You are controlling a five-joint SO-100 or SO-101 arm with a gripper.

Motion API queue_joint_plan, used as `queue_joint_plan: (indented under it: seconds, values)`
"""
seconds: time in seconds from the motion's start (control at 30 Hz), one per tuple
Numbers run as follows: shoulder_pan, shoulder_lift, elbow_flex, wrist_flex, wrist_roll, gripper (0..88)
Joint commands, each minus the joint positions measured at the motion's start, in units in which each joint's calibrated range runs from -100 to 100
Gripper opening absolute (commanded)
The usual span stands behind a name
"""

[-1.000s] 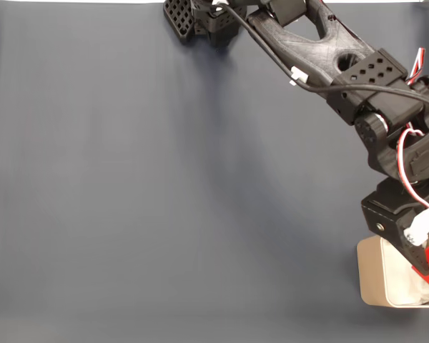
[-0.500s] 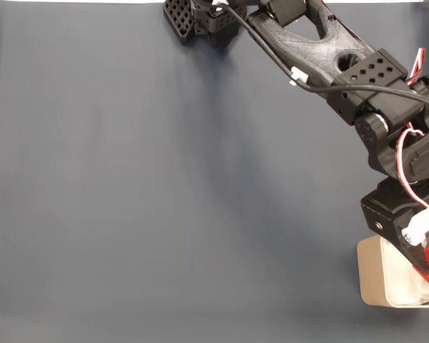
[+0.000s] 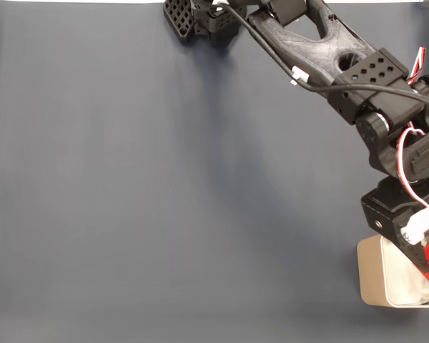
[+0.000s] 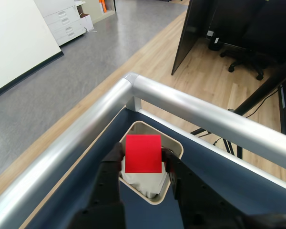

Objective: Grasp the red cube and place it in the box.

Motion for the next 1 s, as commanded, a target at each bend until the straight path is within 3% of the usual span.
queue_joint_plan:
  seconds: [0.0, 0.6, 0.7, 0.97]
  values:
    - [-0.26, -4.18, -1.06, 0.38, -0.24, 32.2]
    - [-0.26, -5.57, -0.97, 0.38, 0.24, 35.5]
    - [0.31, -8.00, 0.85, 0.38, 0.93, 31.3]
    - [2.66, -13.63, 5.60, 0.06, 1.42, 9.9]
